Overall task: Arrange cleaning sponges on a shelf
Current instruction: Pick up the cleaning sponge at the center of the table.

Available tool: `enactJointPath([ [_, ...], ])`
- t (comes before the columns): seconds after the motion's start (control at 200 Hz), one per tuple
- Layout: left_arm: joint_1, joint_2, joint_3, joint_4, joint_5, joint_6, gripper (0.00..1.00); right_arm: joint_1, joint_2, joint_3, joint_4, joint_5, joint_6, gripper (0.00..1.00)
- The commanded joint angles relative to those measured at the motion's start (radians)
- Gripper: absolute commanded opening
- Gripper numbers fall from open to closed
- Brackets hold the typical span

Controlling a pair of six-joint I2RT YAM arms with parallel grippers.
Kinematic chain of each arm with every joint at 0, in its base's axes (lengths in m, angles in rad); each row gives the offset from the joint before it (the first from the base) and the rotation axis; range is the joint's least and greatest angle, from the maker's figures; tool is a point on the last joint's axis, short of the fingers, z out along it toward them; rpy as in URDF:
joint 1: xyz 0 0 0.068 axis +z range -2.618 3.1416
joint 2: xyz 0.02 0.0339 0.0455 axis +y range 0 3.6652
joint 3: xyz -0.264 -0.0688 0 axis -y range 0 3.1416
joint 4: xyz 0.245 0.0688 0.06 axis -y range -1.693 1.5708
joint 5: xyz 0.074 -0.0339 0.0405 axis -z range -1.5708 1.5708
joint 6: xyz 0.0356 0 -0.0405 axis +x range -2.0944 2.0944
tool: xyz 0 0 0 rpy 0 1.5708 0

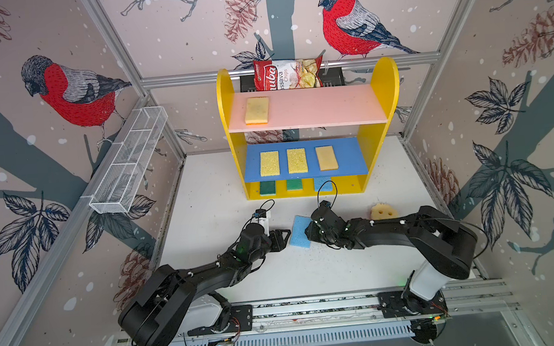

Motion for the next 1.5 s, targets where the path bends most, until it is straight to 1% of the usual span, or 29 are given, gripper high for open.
enactJointPath([
  [0.0,-0.006,0.034,0.007,0.098,0.026,-0.016,0.54,0.004,0.035,0.019,0.026,-0.052,0.016,0.28],
  [0.07,-0.009,0.052,0.008,0.109,0.029,-0.021,0.54,0.003,0.053,0.040,0.026,-0.062,0.010,0.19],
  [0.15,-0.010,0.052,0.014,0.104,0.027,-0.019,0.62,0.004,0.056,0.063,0.029,-0.068,-0.011,0.07],
  [0.23,-0.009,0.023,0.033,0.053,0.015,0.001,0.69,0.004,0.035,0.090,0.007,-0.051,-0.051,0.01],
  [0.315,-0.009,-0.038,0.064,-0.034,-0.013,0.036,0.74,-0.004,-0.007,0.114,-0.026,-0.028,-0.108,0.01],
  [0.425,-0.009,-0.130,0.120,-0.161,-0.066,0.083,0.81,-0.032,-0.079,0.125,-0.037,-0.038,-0.176,0.01],
  [0.585,0.002,-0.226,0.204,-0.322,-0.127,0.163,0.85,-0.076,-0.175,0.126,-0.010,-0.122,-0.260,0.01],
  [0.71,0.031,-0.275,0.241,-0.383,-0.113,0.191,0.86,-0.082,-0.236,0.130,-0.002,-0.173,-0.309,0.01],
  [0.801,0.074,-0.301,0.250,-0.387,-0.038,0.168,0.86,-0.081,-0.287,0.119,0.022,-0.213,-0.335,0.01],
  [0.901,0.103,-0.344,0.241,-0.322,0.052,0.131,0.83,-0.081,-0.339,0.101,0.044,-0.233,-0.346,0.01],
  [1.006,0.104,-0.387,0.242,-0.288,0.078,0.118,0.80,-0.080,-0.381,0.084,0.075,-0.252,-0.353,0.01],
  [1.116,0.104,-0.421,0.239,-0.260,0.098,0.106,0.77,-0.078,-0.381,0.088,0.096,-0.260,-0.345,0.00],
  [1.256,0.105,-0.417,0.225,-0.202,0.164,0.068,0.76,-0.061,-0.356,0.102,0.141,-0.277,-0.346,0.00],
  [1.311,0.103,-0.408,0.219,-0.198,0.171,0.057,0.75,-0.052,-0.346,0.112,0.166,-0.296,-0.348,0.00],
  [1.341,0.102,-0.403,0.213,-0.198,0.172,0.056,0.73,-0.047,-0.340,0.118,0.179,-0.310,-0.352,0.00],
  [1.376,0.102,-0.402,0.210,-0.193,0.177,0.054,0.68,-0.040,-0.332,0.126,0.188,-0.323,-0.358,0.01],
  [1.401,0.102,-0.402,0.206,-0.188,0.180,0.052,0.58,-0.034,-0.327,0.133,0.191,-0.328,-0.363,0.00],
  [1.436,0.103,-0.404,0.202,-0.180,0.185,0.050,0.36,-0.027,-0.320,0.142,0.188,-0.330,-0.370,0.00],
  [1.451,0.103,-0.406,0.201,-0.179,0.186,0.049,0.28,-0.025,-0.319,0.143,0.187,-0.329,-0.372,0.00],
  [1.471,0.102,-0.408,0.200,-0.177,0.186,0.048,0.21,-0.023,-0.314,0.146,0.186,-0.329,-0.374,0.00],
  [1.491,0.102,-0.411,0.200,-0.177,0.182,0.047,0.17,-0.022,-0.312,0.147,0.185,-0.330,-0.374,0.00],
])
